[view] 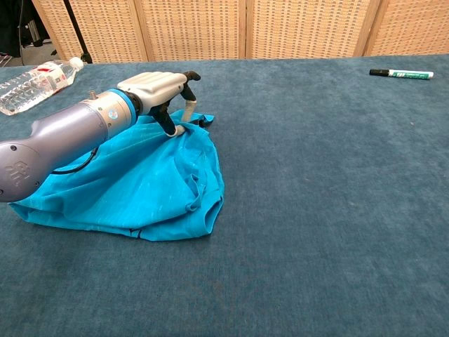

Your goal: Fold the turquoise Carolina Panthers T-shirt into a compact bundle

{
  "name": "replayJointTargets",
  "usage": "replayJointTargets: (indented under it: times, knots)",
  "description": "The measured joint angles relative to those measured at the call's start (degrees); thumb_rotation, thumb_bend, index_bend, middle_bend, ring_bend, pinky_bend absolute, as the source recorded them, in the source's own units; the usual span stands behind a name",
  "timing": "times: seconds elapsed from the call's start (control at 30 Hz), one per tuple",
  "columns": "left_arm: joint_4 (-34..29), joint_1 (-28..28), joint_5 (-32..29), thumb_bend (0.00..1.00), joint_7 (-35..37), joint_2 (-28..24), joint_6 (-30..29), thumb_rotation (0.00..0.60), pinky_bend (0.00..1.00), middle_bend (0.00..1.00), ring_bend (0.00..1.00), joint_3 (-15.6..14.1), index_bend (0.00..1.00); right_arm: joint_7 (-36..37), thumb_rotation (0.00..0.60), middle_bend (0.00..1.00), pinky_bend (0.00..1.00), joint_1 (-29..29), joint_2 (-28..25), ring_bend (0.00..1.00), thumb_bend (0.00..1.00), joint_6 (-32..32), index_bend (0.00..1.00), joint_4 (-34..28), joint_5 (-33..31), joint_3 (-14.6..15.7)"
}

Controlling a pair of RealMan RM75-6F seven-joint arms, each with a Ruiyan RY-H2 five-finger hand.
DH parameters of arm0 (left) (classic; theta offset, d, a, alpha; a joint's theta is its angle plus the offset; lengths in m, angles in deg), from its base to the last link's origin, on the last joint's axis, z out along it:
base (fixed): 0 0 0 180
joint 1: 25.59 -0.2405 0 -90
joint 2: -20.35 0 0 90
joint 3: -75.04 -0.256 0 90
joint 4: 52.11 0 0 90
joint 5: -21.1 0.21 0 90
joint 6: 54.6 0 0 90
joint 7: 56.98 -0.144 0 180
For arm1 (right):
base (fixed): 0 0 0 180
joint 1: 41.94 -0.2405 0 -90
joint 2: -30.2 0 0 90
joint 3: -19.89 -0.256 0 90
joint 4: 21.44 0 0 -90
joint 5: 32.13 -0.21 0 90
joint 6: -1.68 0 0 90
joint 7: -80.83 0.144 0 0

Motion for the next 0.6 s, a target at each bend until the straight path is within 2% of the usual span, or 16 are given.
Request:
replayJointTargets:
  times: [0.07,0.13,0.2,0.43,0.6]
  knots:
    - [0.4,0.0,0.6,0.35,0.5,0.2,0.0,0.600,0.00,0.00,0.00,0.0,0.49,0.1,0.600,0.00,0.00,0.0,0.0,0.00,0.00,0.0,0.00,0.0,0.0,0.0]
    - [0.5,0.0,1.0,0.25,1.2,0.3,0.2,0.600,0.00,0.00,0.00,-0.1,0.13,0.2,0.600,0.00,0.00,0.0,-0.1,0.00,0.00,0.0,0.00,0.0,0.0,0.0]
    - [0.5,0.0,1.5,0.19,1.8,0.2,0.5,0.600,0.00,0.00,0.00,-0.1,0.01,0.3,0.600,0.00,0.00,0.0,-0.1,0.00,0.00,0.0,0.00,0.0,0.0,-0.1]
    - [0.0,-0.6,3.1,0.07,4.0,-0.5,-0.3,0.600,0.00,0.00,0.00,-0.1,0.00,0.5,0.600,0.00,0.00,0.1,-0.2,0.00,0.00,0.3,0.00,-0.2,0.2,0.0]
    - [-2.6,-1.7,5.0,0.04,7.2,-3.0,-2.4,0.600,0.00,0.00,0.00,0.2,0.00,0.4,0.600,0.00,0.00,0.2,-0.4,0.00,0.00,0.6,0.00,-0.5,0.4,0.1]
